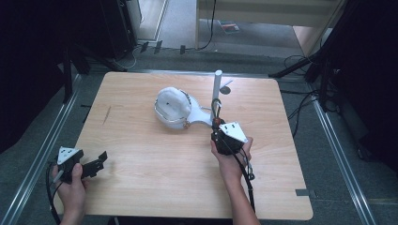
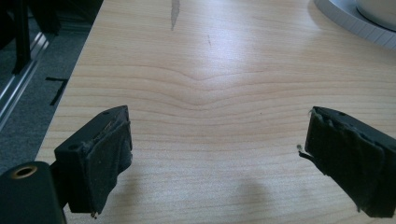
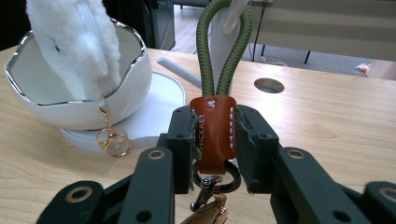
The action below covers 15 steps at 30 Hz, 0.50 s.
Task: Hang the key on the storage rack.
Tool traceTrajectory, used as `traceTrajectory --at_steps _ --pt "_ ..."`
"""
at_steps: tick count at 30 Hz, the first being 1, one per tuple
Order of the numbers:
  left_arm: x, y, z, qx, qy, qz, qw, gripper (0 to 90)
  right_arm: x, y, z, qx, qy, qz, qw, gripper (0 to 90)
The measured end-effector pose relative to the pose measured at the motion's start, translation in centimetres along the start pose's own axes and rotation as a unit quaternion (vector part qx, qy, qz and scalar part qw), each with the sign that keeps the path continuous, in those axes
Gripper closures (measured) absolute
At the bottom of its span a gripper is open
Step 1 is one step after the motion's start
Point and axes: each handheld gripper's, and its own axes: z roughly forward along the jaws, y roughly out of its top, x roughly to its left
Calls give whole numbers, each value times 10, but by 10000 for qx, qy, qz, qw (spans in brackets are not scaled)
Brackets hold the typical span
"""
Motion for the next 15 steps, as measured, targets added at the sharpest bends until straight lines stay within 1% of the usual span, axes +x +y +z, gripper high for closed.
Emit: traceTrajectory --at_steps 6,15 --pt "0 0 0 -1 -1 -6 10000 78 -2 -1 8 98 3 -12 10000 693" --pt "0 0 0 1 -5 -8 10000 78 -6 -1 15 206 34 70 9998 688"
